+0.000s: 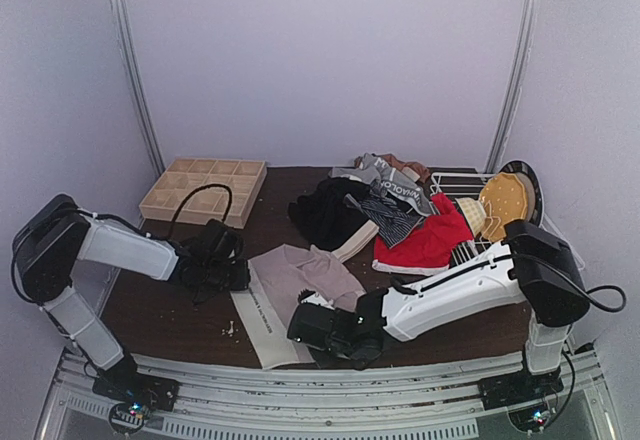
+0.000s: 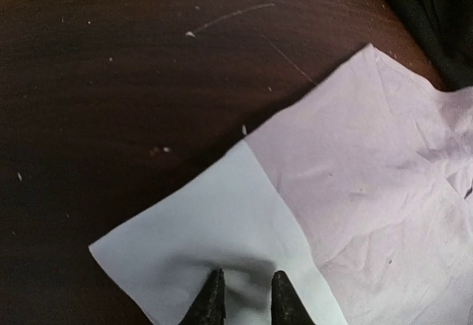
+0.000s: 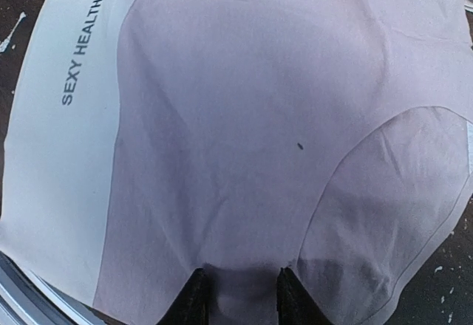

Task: Roll the underwear
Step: Smooth out the underwear at the center of the board.

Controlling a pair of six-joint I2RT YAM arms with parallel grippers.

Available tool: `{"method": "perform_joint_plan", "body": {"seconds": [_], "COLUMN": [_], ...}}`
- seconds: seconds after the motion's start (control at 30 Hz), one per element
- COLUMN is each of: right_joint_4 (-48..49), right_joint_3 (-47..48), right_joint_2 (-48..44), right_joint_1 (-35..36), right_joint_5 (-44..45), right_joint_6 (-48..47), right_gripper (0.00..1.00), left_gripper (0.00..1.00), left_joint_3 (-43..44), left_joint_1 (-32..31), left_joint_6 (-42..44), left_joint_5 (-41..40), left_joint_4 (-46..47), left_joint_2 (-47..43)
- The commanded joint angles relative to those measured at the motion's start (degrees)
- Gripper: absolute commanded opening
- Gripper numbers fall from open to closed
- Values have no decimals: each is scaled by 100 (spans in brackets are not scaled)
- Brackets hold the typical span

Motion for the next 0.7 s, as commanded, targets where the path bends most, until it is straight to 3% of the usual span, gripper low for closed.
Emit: {"method": "perform_joint_plan", "body": {"seconds": [0.0,0.3,0.67], "right_joint_4": [-612,-621,-733], "right_joint_3": [-201,193,674], "right_joint_2": [-55,-207,-880], "right_joint_1": [-4,-19,-100], "right_joint_5": [455,236,273], "right_joint_6": [21,-181,-559], "right_gripper": [30,35,43], "left_gripper": [21,23,56], "left_joint_3": [-108,181,-336], "left_joint_1": [363,687,325], "left_joint_6": [44,237,175], "left_joint_5": [250,492,562], "left_joint_4": [-86,-307,-1379], "left_joint_2": [442,315,-1758]}}
